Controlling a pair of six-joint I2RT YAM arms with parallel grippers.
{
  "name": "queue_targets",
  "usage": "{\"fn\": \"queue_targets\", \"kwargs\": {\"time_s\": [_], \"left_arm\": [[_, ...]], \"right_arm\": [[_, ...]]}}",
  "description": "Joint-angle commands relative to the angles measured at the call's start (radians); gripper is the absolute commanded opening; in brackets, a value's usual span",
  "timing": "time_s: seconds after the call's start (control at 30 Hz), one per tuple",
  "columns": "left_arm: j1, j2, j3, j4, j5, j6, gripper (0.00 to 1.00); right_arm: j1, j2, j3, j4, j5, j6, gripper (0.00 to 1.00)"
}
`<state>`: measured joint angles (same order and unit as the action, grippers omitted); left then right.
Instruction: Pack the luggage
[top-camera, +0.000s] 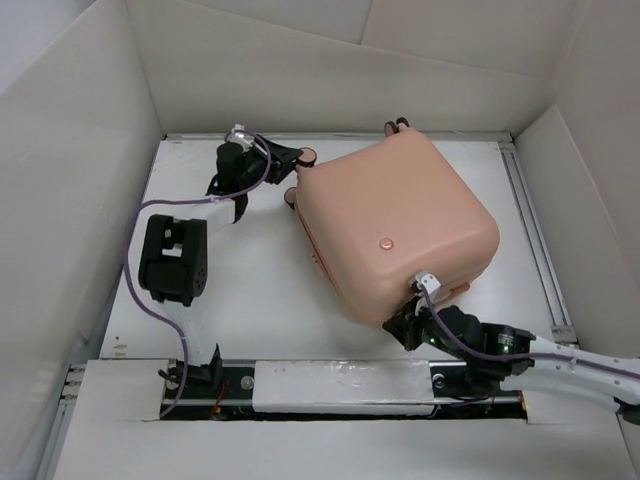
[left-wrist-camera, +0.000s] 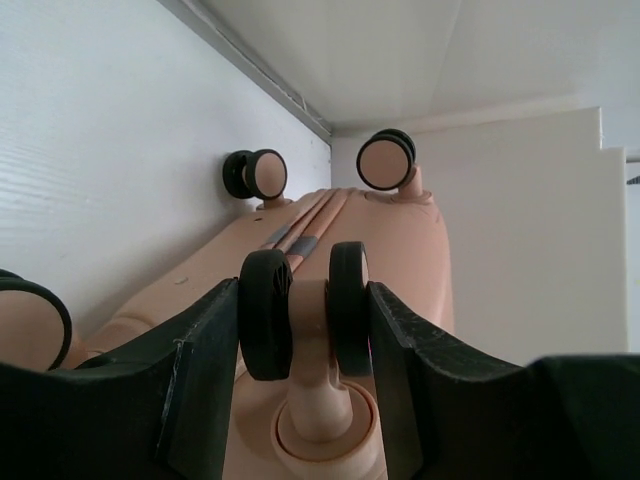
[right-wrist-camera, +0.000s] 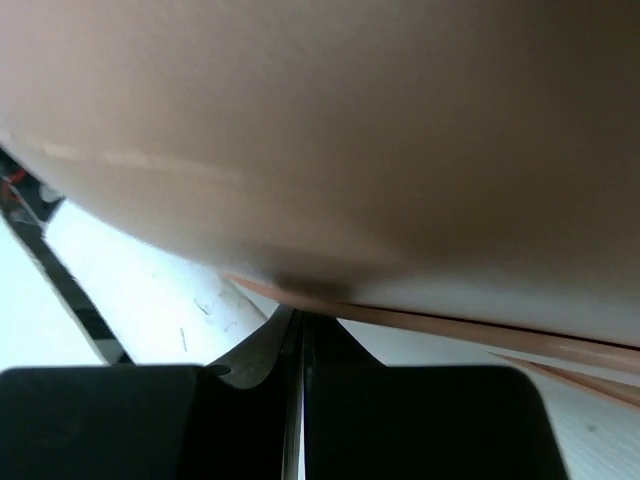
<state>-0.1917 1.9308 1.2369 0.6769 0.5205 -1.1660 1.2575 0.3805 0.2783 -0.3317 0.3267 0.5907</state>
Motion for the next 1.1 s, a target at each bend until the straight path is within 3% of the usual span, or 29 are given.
{"fn": "queue_targets", "kwargs": {"time_s": [0.0, 0.2, 0.27, 0.37, 0.57, 0.7, 0.73, 0.8, 0.87, 0.93, 0.97, 1.03, 1.07], "left_arm": [[0.070, -0.240, -0.077, 0.165, 0.030, -0.009, 0.00], [0.192, -0.551, -0.281, 0.089, 0.021, 0.031, 0.00], [0.213, -0.677, -0.338, -0.008, 0.010, 0.066, 0.00], [0.213, -0.797, -0.392, -0.169, -0.020, 0.155, 0.00], [0.213, -1.099, -0.621, -0.310, -0.100, 0.212, 0.00], [0.213, -1.277, -0.770, -0.382, -0.151, 0.238, 0.00], [0.213, -1.350, -0.801, -0.382, -0.161, 0.238, 0.00], [0.213, -1.403, -0.868, -0.408, -0.177, 0.226, 0.00], [0.213, -1.457, -0.905, -0.408, -0.177, 0.207, 0.00], [0.213, -1.483, -0.953, -0.408, -0.168, 0.198, 0.00], [0.203, -1.506, -0.968, -0.408, -0.168, 0.198, 0.00], [0.192, -1.529, -1.002, -0.408, -0.177, 0.198, 0.00], [0.192, -1.529, -1.002, -0.408, -0.177, 0.198, 0.00]], "right_arm": [[-0.018, 0.073, 0.139, 0.123, 0.029, -0.064, 0.00], [-0.170, 0.354, 0.395, 0.123, -0.024, -0.270, 0.00], [-0.269, 0.420, 0.449, 0.132, -0.093, -0.302, 0.00], [-0.406, 0.443, 0.472, 0.151, -0.179, -0.335, 0.00], [-0.610, 0.454, 0.463, 0.175, -0.359, -0.302, 0.00], [-0.546, 0.352, 0.307, 0.271, -0.400, -0.085, 0.00], [-0.518, 0.318, 0.192, 0.327, -0.428, -0.024, 0.00], [-0.380, 0.227, 0.071, 0.550, -0.428, 0.170, 0.00], [-0.255, 0.199, -0.060, 0.719, -0.324, 0.251, 0.00], [-0.102, 0.222, -0.039, 0.679, -0.135, 0.267, 0.00], [-0.083, 0.239, 0.032, 0.636, -0.086, 0.253, 0.00], [-0.142, 0.294, 0.125, 0.521, -0.060, 0.168, 0.00], [-0.194, 0.314, 0.215, 0.499, -0.137, 0.129, 0.00]]}}
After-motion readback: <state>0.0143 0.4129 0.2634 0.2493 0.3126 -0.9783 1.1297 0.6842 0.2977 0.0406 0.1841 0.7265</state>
